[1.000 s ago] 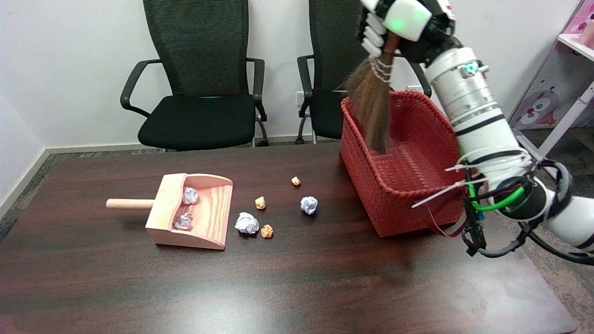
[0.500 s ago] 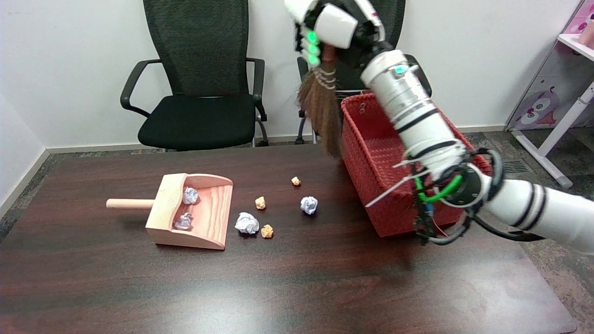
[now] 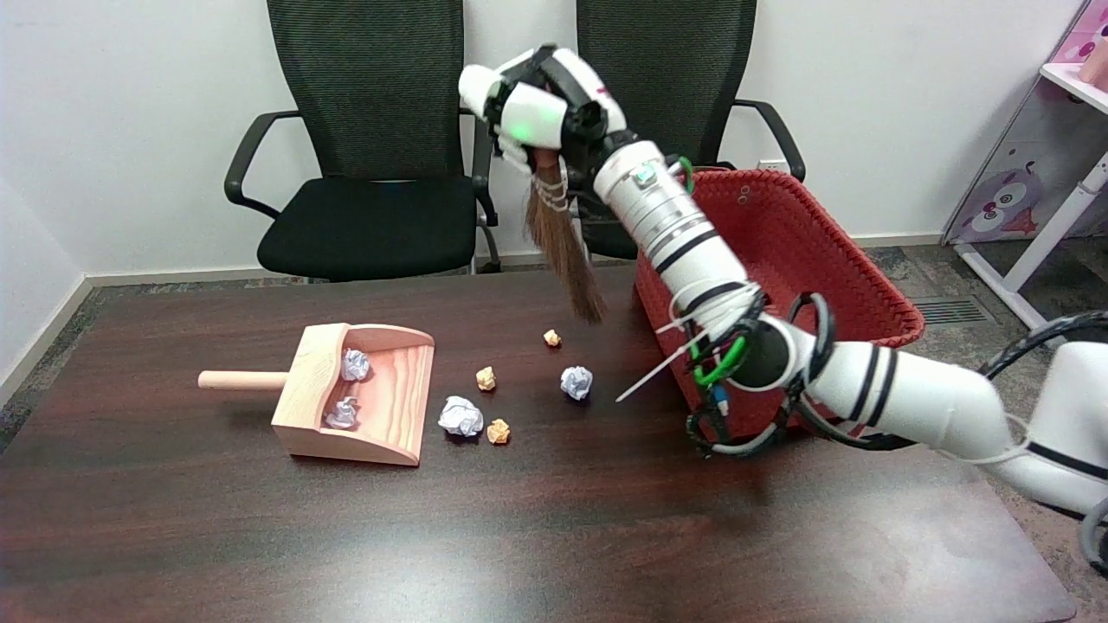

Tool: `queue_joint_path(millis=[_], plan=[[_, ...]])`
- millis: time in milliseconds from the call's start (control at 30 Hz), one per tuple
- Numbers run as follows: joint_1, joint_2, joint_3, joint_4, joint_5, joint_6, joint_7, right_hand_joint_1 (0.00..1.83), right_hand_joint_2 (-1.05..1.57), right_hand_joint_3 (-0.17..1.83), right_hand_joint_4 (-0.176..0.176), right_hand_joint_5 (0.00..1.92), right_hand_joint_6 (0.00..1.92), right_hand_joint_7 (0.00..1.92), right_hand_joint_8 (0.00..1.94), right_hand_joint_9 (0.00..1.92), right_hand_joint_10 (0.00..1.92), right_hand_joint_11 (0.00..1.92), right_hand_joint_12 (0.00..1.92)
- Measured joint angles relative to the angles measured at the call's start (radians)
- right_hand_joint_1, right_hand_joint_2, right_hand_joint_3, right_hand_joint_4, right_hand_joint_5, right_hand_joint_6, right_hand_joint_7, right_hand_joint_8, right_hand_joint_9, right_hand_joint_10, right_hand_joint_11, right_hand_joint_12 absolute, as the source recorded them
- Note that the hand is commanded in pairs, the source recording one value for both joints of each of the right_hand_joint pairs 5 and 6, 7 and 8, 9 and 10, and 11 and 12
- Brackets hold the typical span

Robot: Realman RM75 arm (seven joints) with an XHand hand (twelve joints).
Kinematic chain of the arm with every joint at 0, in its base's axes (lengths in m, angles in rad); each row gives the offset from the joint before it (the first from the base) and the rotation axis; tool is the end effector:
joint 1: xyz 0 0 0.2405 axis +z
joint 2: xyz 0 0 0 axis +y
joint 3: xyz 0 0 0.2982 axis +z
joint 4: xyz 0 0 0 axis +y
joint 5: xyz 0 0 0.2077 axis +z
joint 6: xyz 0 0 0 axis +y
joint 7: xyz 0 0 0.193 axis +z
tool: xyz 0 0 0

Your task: Sweep the paper ball into the dustpan.

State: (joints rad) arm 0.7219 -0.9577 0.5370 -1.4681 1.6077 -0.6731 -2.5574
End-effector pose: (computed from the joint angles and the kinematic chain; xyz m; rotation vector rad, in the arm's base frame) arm -0.1253 -0.4908 0.2357 1.7508 -0.9885 1.2913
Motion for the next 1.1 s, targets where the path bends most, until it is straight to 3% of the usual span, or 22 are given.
queue_joint_path(millis=[467, 600, 1100], plan=[[-0.033, -0.108, 0.000, 0.176, -0.004, -0.020, -0.004, 0.66, 1.57, 1.22, 0.080, 1.92, 1.92, 1.92, 1.92, 1.92, 1.92, 1.92, 1.92], [-0.042, -0.119, 0.007, 0.203, -0.006, -0.033, -0.005, 0.67, 1.57, 1.19, 0.082, 1.92, 1.92, 1.92, 1.92, 1.92, 1.92, 1.92, 1.92], [-0.053, -0.131, 0.063, 0.260, 0.005, 0.049, -0.006, 0.60, 1.54, 1.35, 0.079, 1.92, 1.92, 1.92, 1.92, 1.92, 1.92, 1.92, 1.92]])
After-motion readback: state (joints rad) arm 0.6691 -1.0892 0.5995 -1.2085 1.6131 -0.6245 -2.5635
